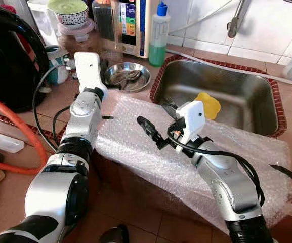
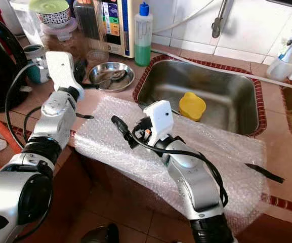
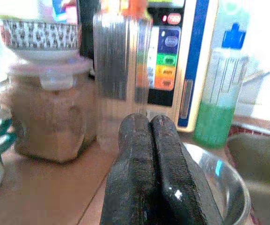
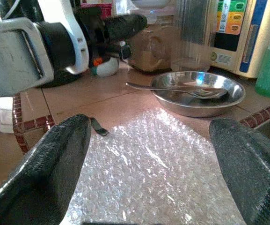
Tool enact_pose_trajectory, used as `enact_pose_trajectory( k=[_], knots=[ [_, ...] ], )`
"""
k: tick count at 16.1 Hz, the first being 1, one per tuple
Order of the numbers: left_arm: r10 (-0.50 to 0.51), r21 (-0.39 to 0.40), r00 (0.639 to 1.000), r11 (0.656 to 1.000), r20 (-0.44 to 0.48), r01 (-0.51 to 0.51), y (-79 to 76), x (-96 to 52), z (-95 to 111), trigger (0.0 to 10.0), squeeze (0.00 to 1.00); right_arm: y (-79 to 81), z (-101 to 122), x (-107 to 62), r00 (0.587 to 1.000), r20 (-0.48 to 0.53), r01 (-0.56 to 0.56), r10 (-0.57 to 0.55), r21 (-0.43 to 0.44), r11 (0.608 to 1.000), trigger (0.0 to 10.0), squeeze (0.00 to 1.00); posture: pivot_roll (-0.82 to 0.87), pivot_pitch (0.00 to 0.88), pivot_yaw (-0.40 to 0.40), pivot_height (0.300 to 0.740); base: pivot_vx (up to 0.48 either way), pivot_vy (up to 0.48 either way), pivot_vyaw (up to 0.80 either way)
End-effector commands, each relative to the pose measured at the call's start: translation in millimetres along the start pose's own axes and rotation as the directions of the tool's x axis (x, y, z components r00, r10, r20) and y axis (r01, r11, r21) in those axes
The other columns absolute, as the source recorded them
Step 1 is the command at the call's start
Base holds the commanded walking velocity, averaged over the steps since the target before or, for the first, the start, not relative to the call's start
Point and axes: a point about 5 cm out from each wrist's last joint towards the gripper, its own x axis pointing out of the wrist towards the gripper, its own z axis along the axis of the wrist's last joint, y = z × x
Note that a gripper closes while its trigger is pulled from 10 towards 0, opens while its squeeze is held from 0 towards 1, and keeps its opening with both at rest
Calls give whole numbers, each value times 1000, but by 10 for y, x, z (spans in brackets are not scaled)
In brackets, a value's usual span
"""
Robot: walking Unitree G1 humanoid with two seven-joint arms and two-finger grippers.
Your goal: Kitchen organization
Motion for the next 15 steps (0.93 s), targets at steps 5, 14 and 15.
enact_pose_trajectory(
  k=[5, 14, 15],
  knots=[
    [-77, 24, 997, 997, -10, 77, 27, 64, 100, 10000, 1000, -41, -5, 0, 1000, -2, 19, -19, 0, 1000, 10000, 20, -8, 90, 22, 740, 0, 0, 0],
    [9, 22, 987, 1000, -161, -6, 484, 25, 34, 10000, 1000, 34, -29, -13, 1000, -11, -27, 27, 19, 999, 10000, 4, -5, 92, 19, 740, 0, 0, 0],
    [54, 21, 985, 998, -165, -51, 565, -24, -18, 10000, 1000, 72, -21, -18, 998, -5, -57, 57, 27, 998, 10000, 4, -2, 91, 18, 740, 0, 0, 0]
  ],
)
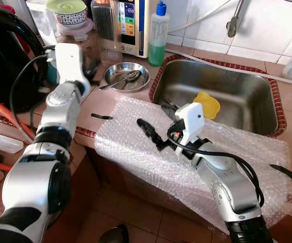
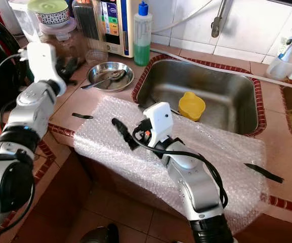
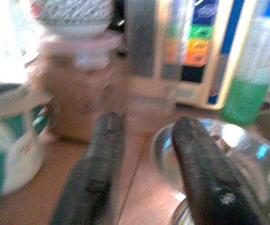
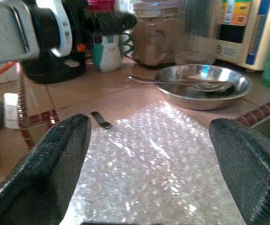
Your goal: Kitchen organization
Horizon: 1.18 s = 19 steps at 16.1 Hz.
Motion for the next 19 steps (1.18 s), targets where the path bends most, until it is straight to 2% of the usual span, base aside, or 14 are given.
enact_pose_trajectory(
  k=[1, 5, 9, 11, 13, 16, 17, 19],
  knots=[
    [39, -7, 999, 999, -18, -39, 87, -44, -74, 10000, 1000, 61, 32, -7, 999, 11, -40, 40, 6, 999, 10000, 8, -1, 91, 18, 740, 0, 0, 0],
    [-5, -34, 997, 999, -72, 2, 16, -128, -302, 10000, 1000, 92, 33, 0, 998, 18, -56, 56, 10, 998, 10000, 8, 5, 90, 16, 740, 0, 0, 0],
    [-75, -71, 995, 995, -70, 71, -102, -120, -329, 10000, 1000, 101, 30, -3, 998, 13, -62, 62, 8, 998, 10000, 8, 0, 92, 15, 740, 0, 0, 0],
    [-106, -25, 993, 994, -52, 104, -129, -113, -285, 10000, 1000, 92, 27, -11, 998, 11, -55, 55, 5, 998, 10000, 8, -3, 93, 17, 740, 0, 0, 0],
    [-100, 11, 995, 995, 12, 100, -120, -118, -209, 10000, 1000, 89, 15, -27, 999, 8, -49, 49, 7, 999, 10000, 4, -3, 96, 22, 740, 0, 0, 0],
    [-152, 99, 987, 984, 57, 145, -165, -157, -198, 10000, 1000, 92, 15, -19, 999, 9, -50, 50, 8, 999, 10000, 0, 0, 96, 17, 740, 0, 0, 0],
    [-163, 163, 986, 974, 28, 156, -165, -187, -275, 10000, 1000, 90, 20, -14, 999, 9, -52, 51, 5, 999, 10000, 4, 0, 96, 16, 740, 0, 0, 0],
    [-134, 198, 991, 971, -3, 132, -117, -221, -375, 10000, 1000, 82, 24, -14, 999, 8, -51, 51, 2, 999, 10000, 4, -3, 96, 15, 740, 0, 0, 0]
  ],
)
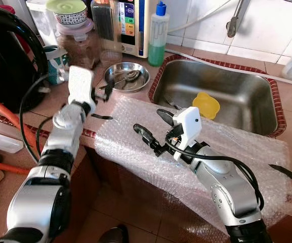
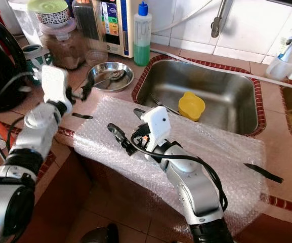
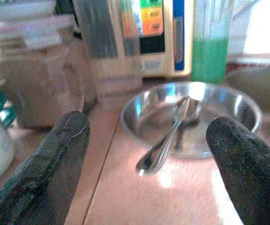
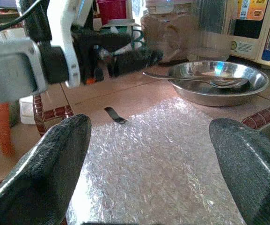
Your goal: Kitchen organization
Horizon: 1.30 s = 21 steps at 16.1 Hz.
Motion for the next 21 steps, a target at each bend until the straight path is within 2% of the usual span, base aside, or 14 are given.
enact_pose_trajectory(
  k=[1, 2, 3, 4, 7, 15, 16, 17, 18, 19, 21],
  knots=[
    [22, 51, 1000, 998, -13, -21, 49, -29, -43, 10000, 1000, 13, 59, 0, 1000, 15, -11, 11, -15, 1000, 10000, 4, -3, 96, 15, 740, 0, 0, 0],
    [22, 74, 1000, 997, -19, -20, 50, -35, -58, 10000, 1000, 10, 59, -3, 1000, 15, -10, 10, -15, 1000, 10000, 4, -3, 96, 15, 740, 0, 0, 0],
    [33, 151, 998, 988, -47, -25, 58, -52, -116, 10000, 969, 9, 59, -14, 1000, 13, -7, 7, -16, 1000, 10000, 4, -10, 100, 17, 740, 0, 0, 0],
    [32, 209, 998, 978, -59, -19, 59, -56, -135, 10000, 0, 10, 60, -17, 1000, 14, -6, 7, -16, 1000, 10000, 0, -13, 101, 17, 740, 0, 0, 0],
    [3, 293, 996, 956, -85, 22, 30, -49, -165, 10000, 0, 10, 65, -19, 1000, 15, -4, 5, -15, 1000, 10000, 4, -15, 105, 17, 740, 0, 0, 0],
    [-10, 353, 991, 934, -130, 55, -92, 42, -165, 10000, 0, 0, 95, -39, 1000, 17, 11, -11, -21, 1000, 10000, 4, -35, 113, 18, 740, 0, 0, 0],
    [-12, 354, 991, 933, -132, 59, -102, 51, -160, 8902, 0, -1, 99, -42, 1000, 17, 14, -13, -22, 1000, 10000, 4, -41, 114, 19, 740, 0, 0, 0],
    [-14, 354, 991, 933, -133, 61, -113, 59, -154, 4627, 0, -3, 104, -46, 1000, 18, 17, -16, -23, 1000, 10000, 4, -44, 117, 21, 740, 0, 0, 0],
    [-20, 354, 990, 933, -143, 70, -127, 65, -158, 1647, 0, -5, 110, -54, 1000, 18, 22, -22, -23, 999, 10000, 8, -48, 120, 23, 740, 0, 0, 0],
    [-29, 357, 988, 930, -154, 83, -142, 70, -164, 0, 0, -4, 111, -60, 1000, 18, 24, -24, -24, 999, 10000, 4, -49, 121, 24, 740, 0, 0, 0],
    [-48, 380, 984, 919, -169, 110, -170, 76, -172, 0, 0, -1, 113, -71, 1000, 16, 27, -27, -23, 999, 10000, 0, -54, 124, 26, 740, 0, 0, 0]
  ],
)
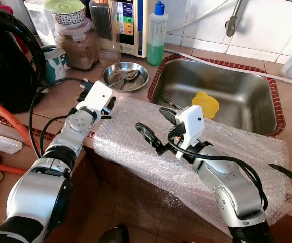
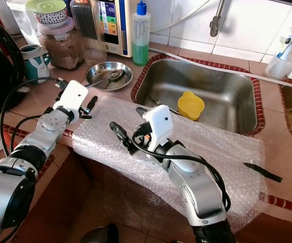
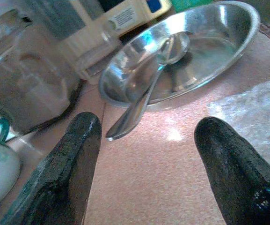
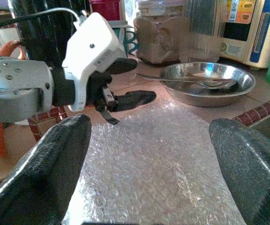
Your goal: Kitchen organization
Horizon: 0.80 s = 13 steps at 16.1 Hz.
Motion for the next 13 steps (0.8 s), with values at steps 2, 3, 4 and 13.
enact_pose_trajectory(
  k=[2, 3, 4, 13],
  knots=[
    [-25, 41, 1000, 999, -10, 26, -22, 16, 17, 0, 0, 4, 48, -27, 1000, 14, 6, -6, -7, 1000, 10000, 4, -55, 125, 26, 740, 0, 0, 0],
    [-30, 46, 1000, 998, -11, 30, -27, 19, 20, 0, 0, 3, 49, -28, 1000, 14, 7, -6, -7, 1000, 10000, 4, -55, 125, 26, 740, 0, 0, 0],
    [-34, 52, 999, 998, -15, 34, -34, 21, 18, 0, 0, 5, 49, -29, 1000, 12, 7, -7, -6, 1000, 10000, 4, -57, 124, 28, 740, 0, 0, 0],
    [-29, 56, 999, 998, -22, 30, -34, 30, 26, 0, 0, 3, 49, -34, 1000, 7, 5, -5, -10, 1000, 10000, 4, -60, 119, 26, 740, 0, 0, 0]
  ],
)
